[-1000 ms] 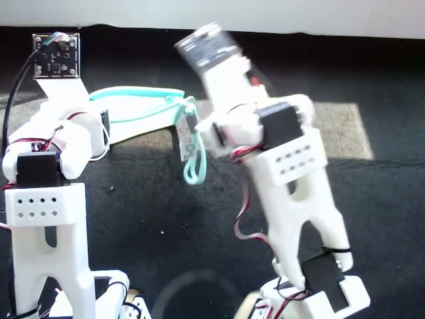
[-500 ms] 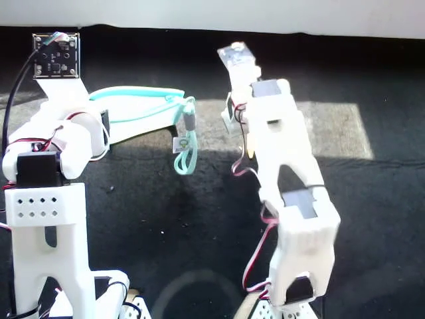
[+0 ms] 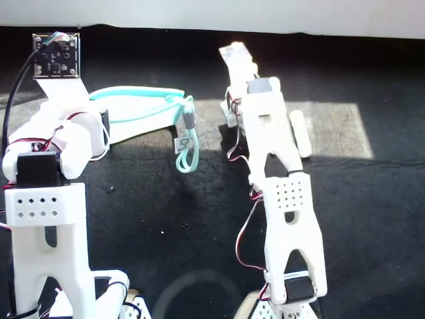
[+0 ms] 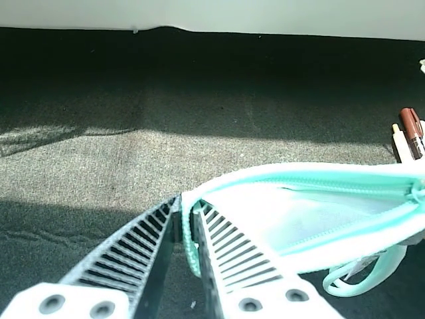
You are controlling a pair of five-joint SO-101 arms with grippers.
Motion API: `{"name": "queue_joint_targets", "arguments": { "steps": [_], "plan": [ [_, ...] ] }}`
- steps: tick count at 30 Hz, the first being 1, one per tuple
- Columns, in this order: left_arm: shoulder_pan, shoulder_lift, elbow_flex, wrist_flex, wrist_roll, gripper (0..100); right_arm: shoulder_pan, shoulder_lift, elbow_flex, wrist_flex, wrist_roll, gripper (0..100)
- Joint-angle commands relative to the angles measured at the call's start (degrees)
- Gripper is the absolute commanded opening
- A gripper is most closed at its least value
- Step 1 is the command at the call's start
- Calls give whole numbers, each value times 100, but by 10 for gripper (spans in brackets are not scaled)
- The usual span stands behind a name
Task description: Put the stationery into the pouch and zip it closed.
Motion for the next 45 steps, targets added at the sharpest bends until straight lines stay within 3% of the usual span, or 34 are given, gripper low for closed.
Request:
{"name": "queue_joint_targets", "arguments": {
  "steps": [1, 6, 17, 24, 27, 36, 45],
  "plan": [
    [84, 31, 145, 18, -9, 8, 84, 251, -673, 207, 0, 175],
    [84, 31, 145, 26, -9, 8, 84, 338, -1262, 804, 18, 0],
    [84, 31, 145, 18, -9, 8, 57, 347, -2774, 2431, 18, 7],
    [84, 31, 145, 26, -9, 8, 4, 92, -2853, 2475, -18, 7],
    [84, 31, 145, 26, -9, 8, -84, -655, -2026, 2475, -18, 7],
    [110, 31, 145, 26, 0, 8, -321, -3398, 2686, 2404, -26, 7],
    [110, 31, 145, 26, 0, 8, -295, -4409, 5719, 980, -9, 7]
  ]
}}
